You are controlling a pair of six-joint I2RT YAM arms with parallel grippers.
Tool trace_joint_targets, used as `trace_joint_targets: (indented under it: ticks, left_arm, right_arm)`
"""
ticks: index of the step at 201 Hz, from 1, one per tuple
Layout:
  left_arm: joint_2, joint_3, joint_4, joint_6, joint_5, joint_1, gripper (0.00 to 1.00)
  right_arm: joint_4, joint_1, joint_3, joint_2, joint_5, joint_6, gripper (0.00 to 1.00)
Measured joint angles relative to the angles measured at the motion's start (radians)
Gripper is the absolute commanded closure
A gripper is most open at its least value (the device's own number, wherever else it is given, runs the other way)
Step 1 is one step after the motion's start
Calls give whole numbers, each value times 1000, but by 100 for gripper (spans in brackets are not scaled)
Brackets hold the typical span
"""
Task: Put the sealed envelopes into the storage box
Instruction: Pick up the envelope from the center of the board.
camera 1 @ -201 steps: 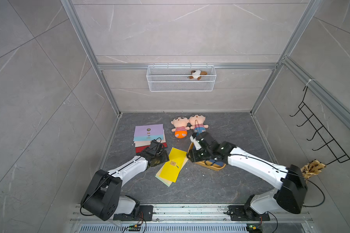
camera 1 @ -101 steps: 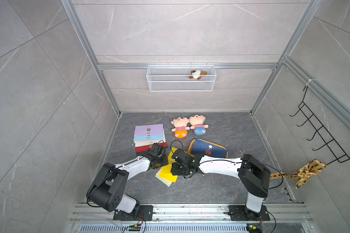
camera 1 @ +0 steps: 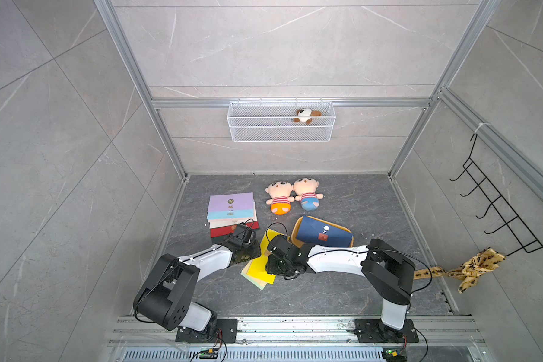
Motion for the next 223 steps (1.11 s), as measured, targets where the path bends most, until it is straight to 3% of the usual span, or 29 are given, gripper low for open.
trace_joint_targets:
  ticks: [51,168,223]
  left_arm:
    - [-32,-16,-35,0,0,0,68]
    - [-125,-28,-75,-19,42,-13,92]
    - [-49,-28,-56,-22,52,-43,94]
  right_arm:
    - [-21,0,-31,-61,23,11,49]
    - [-23,0,-62,-54,21,56,47]
    - [5,0,-64,-46,-1,67,47]
